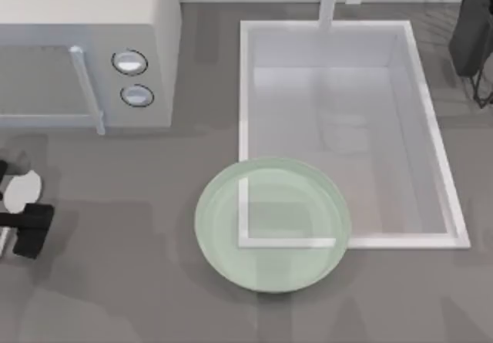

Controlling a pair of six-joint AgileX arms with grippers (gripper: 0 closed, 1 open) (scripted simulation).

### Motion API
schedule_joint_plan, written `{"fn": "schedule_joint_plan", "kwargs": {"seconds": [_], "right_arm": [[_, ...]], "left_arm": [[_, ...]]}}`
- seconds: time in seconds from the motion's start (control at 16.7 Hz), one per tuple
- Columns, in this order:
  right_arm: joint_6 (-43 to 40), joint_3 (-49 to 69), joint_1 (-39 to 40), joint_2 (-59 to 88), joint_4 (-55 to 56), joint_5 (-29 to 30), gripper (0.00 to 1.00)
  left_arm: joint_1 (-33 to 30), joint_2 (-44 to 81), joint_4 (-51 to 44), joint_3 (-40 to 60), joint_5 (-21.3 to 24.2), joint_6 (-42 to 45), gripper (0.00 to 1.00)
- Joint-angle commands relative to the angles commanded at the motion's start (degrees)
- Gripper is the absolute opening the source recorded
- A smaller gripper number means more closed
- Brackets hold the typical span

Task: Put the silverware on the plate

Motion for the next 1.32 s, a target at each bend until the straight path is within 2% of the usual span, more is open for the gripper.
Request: {"fn": "schedule_joint_plan", "kwargs": {"seconds": [0.3,1.08,1.32], "right_arm": [[0.0,0.0,0.0,0.0,0.0,0.0,1.0],[0.0,0.0,0.0,0.0,0.0,0.0,1.0],[0.0,0.0,0.0,0.0,0.0,0.0,1.0]], "left_arm": [[0.0,0.8,1.4,-0.8,0.0,0.1,1.0],[0.0,0.8,1.4,-0.8,0.0,0.1,0.02],[0.0,0.8,1.4,-0.8,0.0,0.1,0.0]]}}
